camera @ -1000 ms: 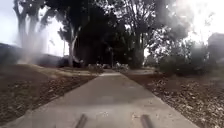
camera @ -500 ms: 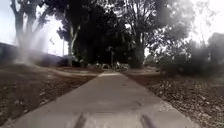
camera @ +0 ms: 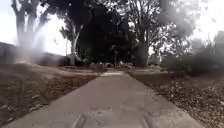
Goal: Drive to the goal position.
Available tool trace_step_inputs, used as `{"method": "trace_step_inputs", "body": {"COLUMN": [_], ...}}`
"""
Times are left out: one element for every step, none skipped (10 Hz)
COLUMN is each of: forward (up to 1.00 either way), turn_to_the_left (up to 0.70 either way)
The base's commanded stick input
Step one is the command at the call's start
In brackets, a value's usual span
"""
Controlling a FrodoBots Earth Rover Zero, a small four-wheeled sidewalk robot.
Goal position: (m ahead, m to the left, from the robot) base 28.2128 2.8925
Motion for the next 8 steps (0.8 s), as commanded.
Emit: {"method": "trace_step_inputs", "body": {"forward": [0.70, 0.70, 0.70, 0.70, 0.70, 0.70, 0.70, 0.70], "turn_to_the_left": [0.00, 0.00, 0.00, 0.00, 0.00, 0.00, 0.00, 0.00]}}
